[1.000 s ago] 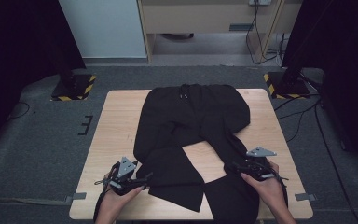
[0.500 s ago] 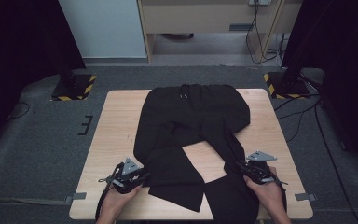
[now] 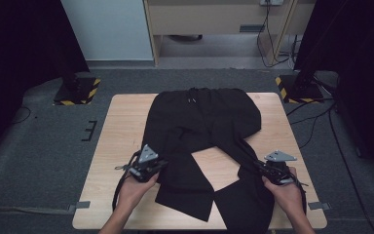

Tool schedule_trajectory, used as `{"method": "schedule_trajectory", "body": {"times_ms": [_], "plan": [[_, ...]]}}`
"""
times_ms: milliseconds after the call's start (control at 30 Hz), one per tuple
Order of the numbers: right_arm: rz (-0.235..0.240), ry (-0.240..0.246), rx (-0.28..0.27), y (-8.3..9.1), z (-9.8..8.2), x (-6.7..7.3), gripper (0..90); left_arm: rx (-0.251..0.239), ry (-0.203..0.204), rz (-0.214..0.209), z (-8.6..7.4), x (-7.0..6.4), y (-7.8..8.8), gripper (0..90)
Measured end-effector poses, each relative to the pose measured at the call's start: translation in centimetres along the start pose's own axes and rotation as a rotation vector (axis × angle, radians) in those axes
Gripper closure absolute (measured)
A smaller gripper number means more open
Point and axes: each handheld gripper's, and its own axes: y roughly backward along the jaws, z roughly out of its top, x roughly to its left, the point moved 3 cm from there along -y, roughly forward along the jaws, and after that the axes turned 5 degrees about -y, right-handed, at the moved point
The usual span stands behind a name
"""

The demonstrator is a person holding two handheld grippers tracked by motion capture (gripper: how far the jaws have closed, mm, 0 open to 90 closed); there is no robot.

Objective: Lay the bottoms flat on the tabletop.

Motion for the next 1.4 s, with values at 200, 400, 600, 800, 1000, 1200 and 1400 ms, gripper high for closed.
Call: {"method": "schedule_trajectory", "body": {"times_ms": [200, 400, 600, 800, 1000, 1200, 1400], "plan": [[-0.012, -0.035, -0.034, 0.4, -0.2, -0.7, 82.3, 0.068, 0.028, 0.031, 2.9, 1.9, -4.7, 88.6], [-0.039, -0.054, -0.035, 0.5, -0.7, -1.4, 73.9, 0.128, 0.001, 0.106, 2.2, 2.3, -7.1, 72.0], [-0.017, -0.071, -0.058, 1.4, -0.2, -0.8, 41.7, 0.006, 0.053, 0.15, 1.5, 2.8, -4.6, 41.6], [0.005, -0.031, -0.021, 2.8, -0.2, 0.5, 30.6, -0.058, 0.032, 0.126, -1.4, 1.7, 0.1, 41.3], [0.003, -0.072, -0.03, 2.3, -1.7, 1.1, 36.0, -0.013, 0.013, 0.063, -4.1, -0.6, -0.8, 35.0], [-0.008, -0.06, -0.02, 2.4, -2.2, 1.2, 35.9, -0.021, 0.027, 0.064, -4.3, -0.1, -2.6, 36.6], [-0.023, -0.064, -0.023, 2.6, -2.4, 1.0, 37.3, 0.028, 0.017, 0.028, -4.3, -0.4, -2.7, 78.4]]}}
